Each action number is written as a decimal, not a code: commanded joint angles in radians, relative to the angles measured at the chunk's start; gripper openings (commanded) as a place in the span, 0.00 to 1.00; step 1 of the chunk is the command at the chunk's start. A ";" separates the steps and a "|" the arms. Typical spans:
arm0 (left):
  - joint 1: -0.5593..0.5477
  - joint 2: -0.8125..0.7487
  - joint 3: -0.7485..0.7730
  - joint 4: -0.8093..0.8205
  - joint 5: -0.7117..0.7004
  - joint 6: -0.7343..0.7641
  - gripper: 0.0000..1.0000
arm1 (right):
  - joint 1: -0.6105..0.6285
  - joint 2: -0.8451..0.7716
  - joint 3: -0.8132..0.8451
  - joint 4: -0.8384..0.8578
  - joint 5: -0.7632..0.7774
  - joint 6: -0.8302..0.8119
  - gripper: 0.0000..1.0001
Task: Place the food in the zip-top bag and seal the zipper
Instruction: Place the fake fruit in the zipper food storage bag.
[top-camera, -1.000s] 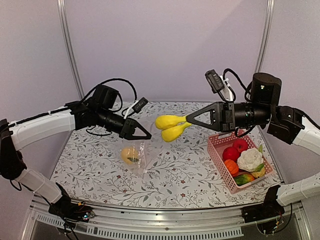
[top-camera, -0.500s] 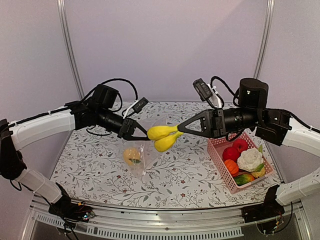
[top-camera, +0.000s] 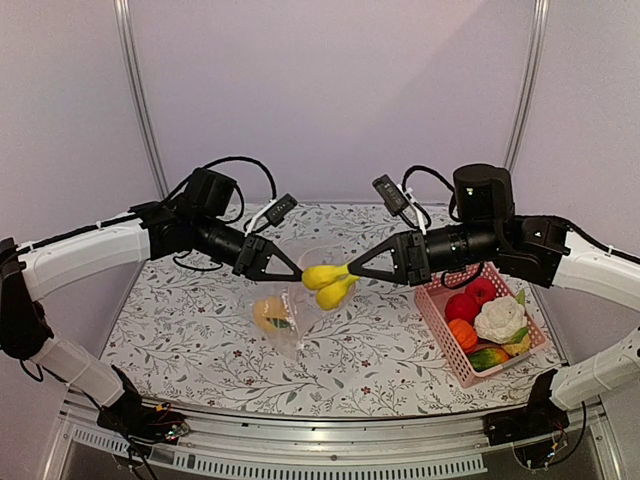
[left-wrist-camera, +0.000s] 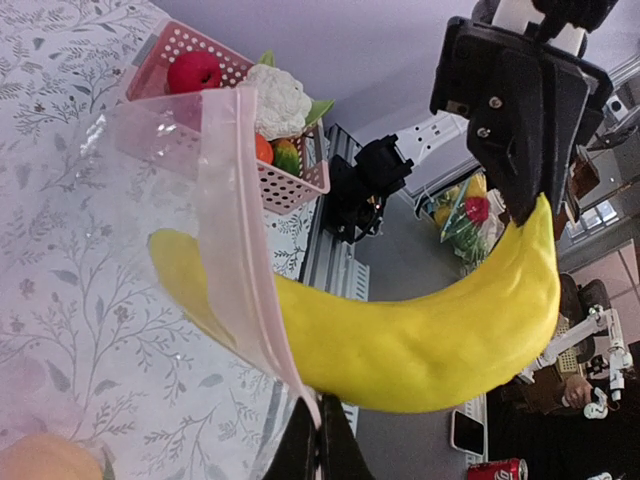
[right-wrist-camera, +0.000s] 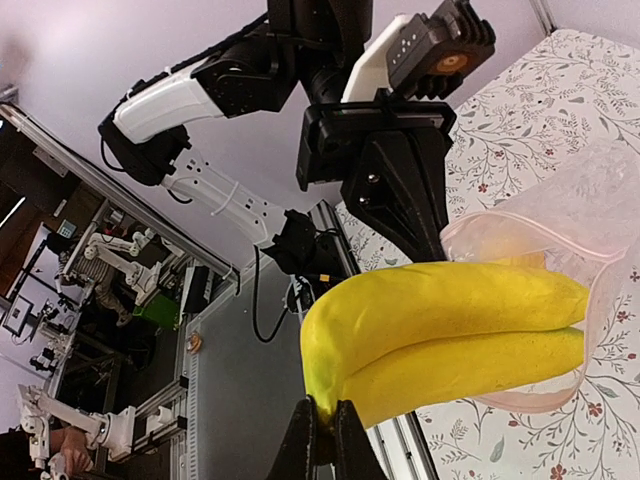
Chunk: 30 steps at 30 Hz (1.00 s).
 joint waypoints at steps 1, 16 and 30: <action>0.013 -0.018 0.019 0.024 0.035 0.000 0.00 | 0.006 0.045 0.072 -0.163 0.067 -0.099 0.00; 0.012 0.010 0.024 0.030 0.103 -0.011 0.00 | 0.014 0.213 0.282 -0.369 0.068 -0.319 0.00; 0.008 0.033 0.025 0.035 0.133 -0.022 0.00 | 0.072 0.358 0.443 -0.503 0.329 -0.493 0.00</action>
